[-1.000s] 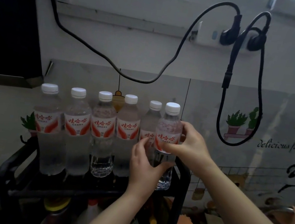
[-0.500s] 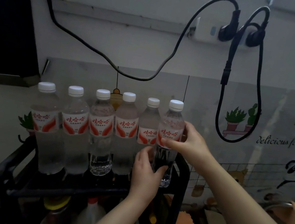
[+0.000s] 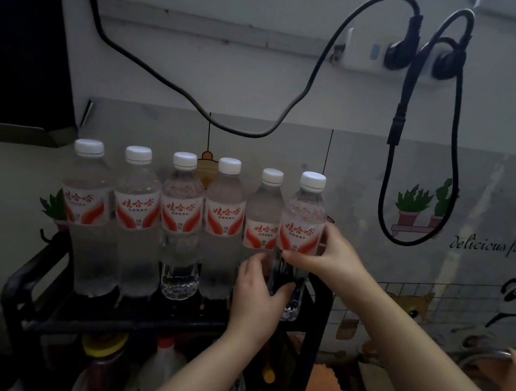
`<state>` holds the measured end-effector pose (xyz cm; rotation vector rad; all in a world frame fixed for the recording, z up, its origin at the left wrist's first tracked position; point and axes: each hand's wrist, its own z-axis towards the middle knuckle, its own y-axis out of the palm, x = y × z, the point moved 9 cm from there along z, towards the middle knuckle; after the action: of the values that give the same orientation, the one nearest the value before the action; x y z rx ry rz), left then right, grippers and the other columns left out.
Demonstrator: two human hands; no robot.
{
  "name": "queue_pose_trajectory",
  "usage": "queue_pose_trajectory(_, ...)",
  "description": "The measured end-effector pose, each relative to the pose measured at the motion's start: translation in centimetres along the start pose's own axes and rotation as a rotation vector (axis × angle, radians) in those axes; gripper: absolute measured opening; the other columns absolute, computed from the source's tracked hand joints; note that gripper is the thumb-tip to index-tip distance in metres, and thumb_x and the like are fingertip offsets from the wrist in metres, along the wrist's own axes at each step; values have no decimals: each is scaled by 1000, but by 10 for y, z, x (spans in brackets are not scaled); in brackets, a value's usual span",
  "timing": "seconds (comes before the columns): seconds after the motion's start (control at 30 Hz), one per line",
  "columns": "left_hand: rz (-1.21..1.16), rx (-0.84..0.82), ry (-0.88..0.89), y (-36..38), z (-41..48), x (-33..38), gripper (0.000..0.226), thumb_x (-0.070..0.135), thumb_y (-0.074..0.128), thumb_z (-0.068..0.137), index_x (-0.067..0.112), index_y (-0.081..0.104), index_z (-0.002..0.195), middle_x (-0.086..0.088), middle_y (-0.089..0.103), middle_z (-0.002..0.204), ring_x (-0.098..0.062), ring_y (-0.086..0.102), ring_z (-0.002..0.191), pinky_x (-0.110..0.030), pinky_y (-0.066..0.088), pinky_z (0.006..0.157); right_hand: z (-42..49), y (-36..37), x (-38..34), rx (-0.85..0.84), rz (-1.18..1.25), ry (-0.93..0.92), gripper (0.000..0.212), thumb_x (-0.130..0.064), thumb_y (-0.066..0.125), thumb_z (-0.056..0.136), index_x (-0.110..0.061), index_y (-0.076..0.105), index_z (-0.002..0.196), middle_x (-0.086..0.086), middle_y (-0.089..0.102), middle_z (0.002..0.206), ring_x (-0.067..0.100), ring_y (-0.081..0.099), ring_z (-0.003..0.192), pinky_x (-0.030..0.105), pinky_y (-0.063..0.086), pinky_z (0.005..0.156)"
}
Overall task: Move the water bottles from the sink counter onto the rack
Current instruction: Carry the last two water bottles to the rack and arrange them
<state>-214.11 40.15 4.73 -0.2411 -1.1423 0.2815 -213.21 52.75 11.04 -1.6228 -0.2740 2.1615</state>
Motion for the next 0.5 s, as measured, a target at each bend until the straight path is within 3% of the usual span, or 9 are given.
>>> queue_pose_trajectory(0.2, 10, -27, -13, -1, 0, 3, 58, 23, 67, 82, 15, 39, 133, -2, 46, 132, -17, 44, 124, -31, 39, 105, -3, -1, 1, 12, -31, 16, 57, -21, 80, 69, -28, 45, 113, -25, 54, 90, -9, 54, 78, 4, 43, 57)
queue_pose_trajectory(0.43, 32, -25, -36, -6, -5, 2, 56, 18, 66, 83, 13, 39, 132, -4, 46, 133, -15, 43, 124, -21, 33, 98, -7, -3, 0, 8, -63, 11, 77, -22, 80, 69, -17, 40, 134, -14, 51, 106, -10, 49, 82, 9, 39, 64)
queue_pose_trajectory(0.5, 33, -29, -54, -8, -7, 2, 58, 17, 64, 84, 13, 37, 135, -4, 43, 136, -16, 42, 126, -23, 34, 101, -10, -3, -2, 3, -82, 15, 78, -22, 79, 71, -17, 37, 137, -12, 49, 110, -7, 49, 81, 9, 38, 64)
